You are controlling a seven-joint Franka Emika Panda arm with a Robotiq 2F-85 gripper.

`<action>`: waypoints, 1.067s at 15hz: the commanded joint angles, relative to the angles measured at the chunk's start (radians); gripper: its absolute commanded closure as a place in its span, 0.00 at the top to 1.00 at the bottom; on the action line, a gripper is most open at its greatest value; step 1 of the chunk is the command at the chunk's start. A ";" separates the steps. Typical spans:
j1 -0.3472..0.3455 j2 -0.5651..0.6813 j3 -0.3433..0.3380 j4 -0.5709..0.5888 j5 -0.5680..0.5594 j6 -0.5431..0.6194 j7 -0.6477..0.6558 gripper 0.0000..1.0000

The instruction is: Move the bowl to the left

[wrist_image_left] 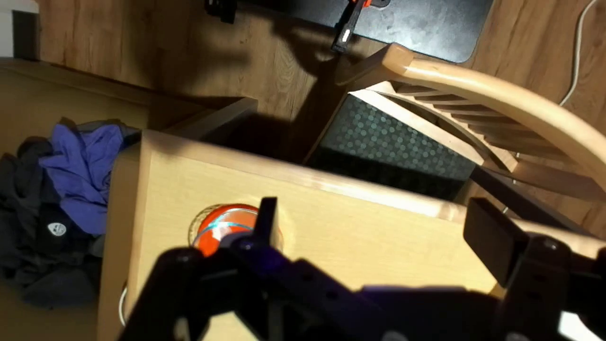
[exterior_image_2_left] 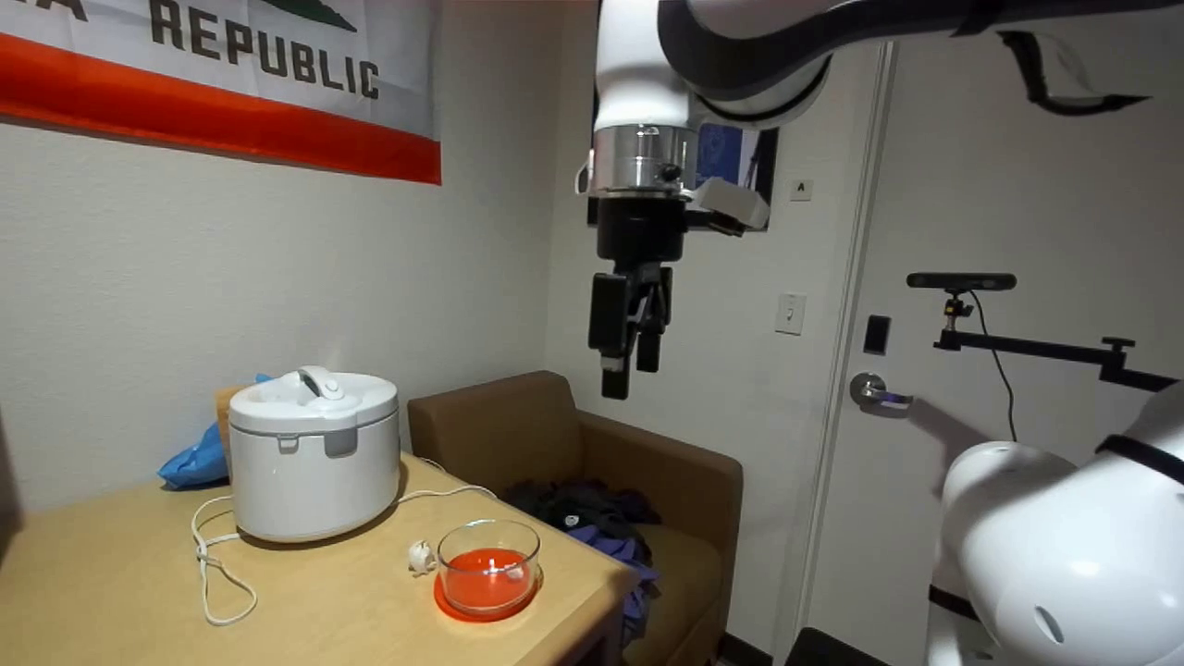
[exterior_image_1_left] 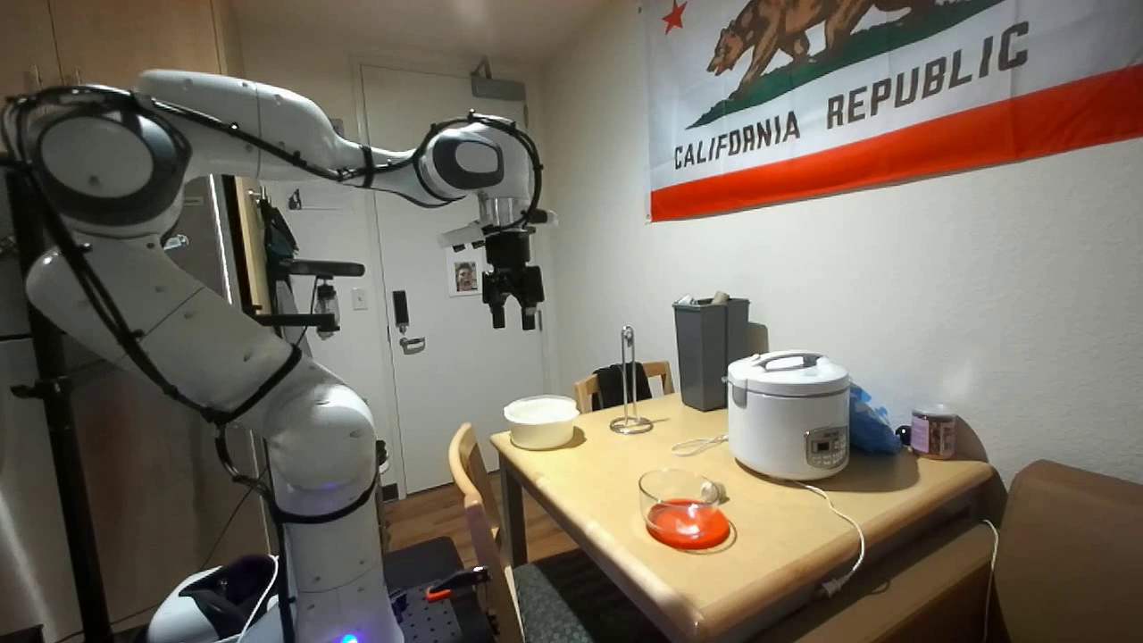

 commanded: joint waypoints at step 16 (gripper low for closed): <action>0.055 0.420 0.110 0.221 0.099 0.022 0.265 1.00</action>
